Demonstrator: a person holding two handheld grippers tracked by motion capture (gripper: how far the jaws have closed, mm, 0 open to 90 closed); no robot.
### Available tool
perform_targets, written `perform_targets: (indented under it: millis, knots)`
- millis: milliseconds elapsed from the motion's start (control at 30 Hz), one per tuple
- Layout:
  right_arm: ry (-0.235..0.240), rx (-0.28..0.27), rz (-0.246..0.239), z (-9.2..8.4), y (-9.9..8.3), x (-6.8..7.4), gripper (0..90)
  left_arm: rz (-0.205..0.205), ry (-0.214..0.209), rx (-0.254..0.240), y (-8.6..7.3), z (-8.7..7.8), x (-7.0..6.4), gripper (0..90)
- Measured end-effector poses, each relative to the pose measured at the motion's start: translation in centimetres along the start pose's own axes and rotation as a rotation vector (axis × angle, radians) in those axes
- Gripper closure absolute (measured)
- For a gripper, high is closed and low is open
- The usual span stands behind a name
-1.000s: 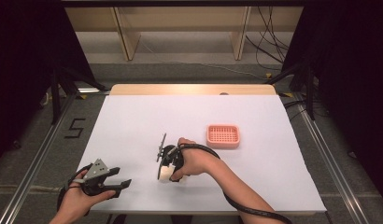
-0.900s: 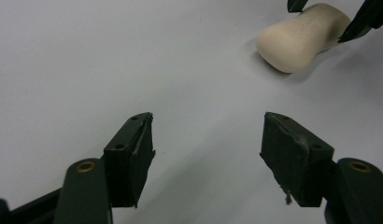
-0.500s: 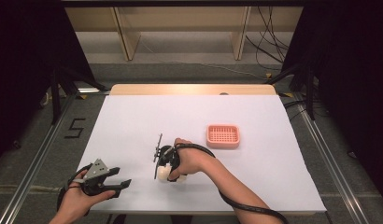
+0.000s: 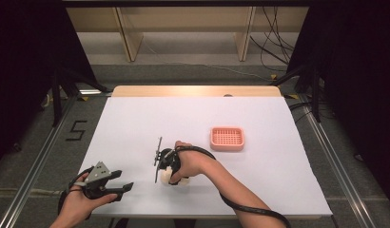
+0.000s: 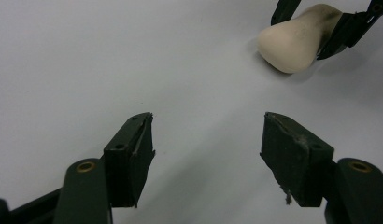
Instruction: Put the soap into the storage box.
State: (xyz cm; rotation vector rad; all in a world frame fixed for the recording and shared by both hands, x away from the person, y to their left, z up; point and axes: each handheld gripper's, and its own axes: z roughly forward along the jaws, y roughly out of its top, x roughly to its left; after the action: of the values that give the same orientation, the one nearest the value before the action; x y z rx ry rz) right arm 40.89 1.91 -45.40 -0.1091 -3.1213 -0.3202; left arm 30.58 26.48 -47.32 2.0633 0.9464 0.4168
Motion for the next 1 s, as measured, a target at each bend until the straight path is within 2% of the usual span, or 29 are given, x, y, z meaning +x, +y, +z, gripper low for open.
perform_targets:
  millis: [33, 67, 100, 133, 167, 200, 233, 267, 300, 433, 500, 567, 600, 633, 667, 700, 733, 767, 833, 867, 900, 933, 967, 1000]
  knots:
    - [-0.011, -0.018, -0.063, 0.11, 0.11, -0.41, 44.0, 0.000, -0.001, 0.001, 0.01, -0.02, 0.00, 33.7]
    - [0.003, 0.015, 0.004, 0.04, 0.08, -0.06, 44.3, 0.000, 0.000, 0.000, 0.01, -0.03, 0.00, 33.7]
    - [0.007, 0.019, 0.029, 0.10, 0.09, 0.07, 44.4, 0.000, 0.000, 0.000, 0.01, -0.04, 0.00, 33.7]
    - [0.010, 0.012, 0.013, 0.21, 0.14, -0.04, 44.6, 0.017, 0.001, 0.009, 0.03, -0.11, 0.14, 33.7]
    - [0.006, 0.006, 0.002, 0.25, 0.27, -0.03, 44.7, 0.017, 0.002, 0.009, 0.03, -0.10, 0.15, 33.7]
    - [0.008, 0.039, 0.064, 0.17, 0.29, 0.44, 44.9, 0.017, 0.001, 0.009, 0.03, -0.09, 0.16, 33.7]
    - [0.008, 0.024, 0.018, 0.36, 0.34, 0.13, 45.0, 0.014, 0.000, 0.006, 0.02, -0.05, 0.15, 33.7]
    - [0.010, 0.047, 0.047, 0.35, 0.34, 0.33, 45.3, 0.014, 0.000, 0.007, 0.03, -0.06, 0.15, 33.7]
    - [0.012, 0.049, 0.036, 0.43, 0.37, 0.23, 45.5, 0.017, 0.001, 0.009, 0.03, -0.09, 0.17, 33.7]
    - [0.019, 0.056, 0.051, 0.60, 0.32, 0.30, 46.3, 0.014, -0.001, 0.006, 0.02, -0.06, 0.16, 33.7]
    - [0.018, 0.050, 0.036, 0.61, 0.28, 0.21, 46.7, 0.015, -0.001, 0.007, 0.03, -0.05, 0.17, 33.7]
    - [0.007, 0.014, -0.025, 0.76, 0.30, -0.13, 47.1, 0.015, -0.001, 0.007, 0.03, -0.04, 0.16, 33.6]
    - [0.007, 0.028, 0.005, 0.67, 0.27, 0.09, 47.4, 0.014, -0.001, 0.006, 0.03, -0.05, 0.15, 33.7]
    - [0.007, 0.025, -0.003, 0.69, 0.26, 0.06, 47.7, 0.015, -0.001, 0.006, 0.03, -0.05, 0.16, 33.7]
    - [0.006, 0.033, 0.010, 0.63, 0.23, 0.18, 47.9, 0.014, -0.001, 0.006, 0.03, -0.06, 0.16, 33.7]
    - [0.003, 0.015, -0.029, 0.72, 0.23, -0.08, 48.2, 0.014, -0.001, 0.006, 0.03, -0.06, 0.16, 33.7]
    - [0.003, 0.020, -0.014, 0.68, 0.18, 0.02, 48.4, 0.020, 0.002, 0.002, 0.04, -0.03, 0.24, 33.7]
    - [0.006, 0.041, 0.021, 0.57, 0.14, 0.25, 48.6, 0.030, 0.004, 0.003, 0.05, -0.03, 0.31, 33.7]
    - [0.010, 0.043, 0.034, 0.54, 0.08, 0.36, 48.8, 0.034, 0.006, 0.001, 0.07, -0.04, 0.35, 33.7]
    - [0.009, 0.041, 0.031, 0.53, 0.07, 0.38, 48.9, 0.034, 0.006, 0.002, 0.06, -0.05, 0.36, 33.7]
    - [0.003, 0.023, -0.011, 0.61, 0.06, 0.11, 48.9, 0.014, 0.001, 0.005, 0.03, -0.10, 0.20, 33.7]
    - [0.000, 0.006, -0.030, 0.66, 0.05, 0.06, 49.0, 0.010, 0.001, 0.001, 0.02, -0.08, 0.18, 33.7]
    - [0.000, 0.004, -0.020, 0.61, -0.01, 0.12, 49.1, 0.010, 0.000, 0.007, 0.03, -0.12, 0.20, 33.7]
    - [0.003, -0.006, -0.021, 0.58, -0.07, 0.05, 49.2, 0.027, 0.003, 0.016, 0.09, -0.17, 0.36, 33.7]
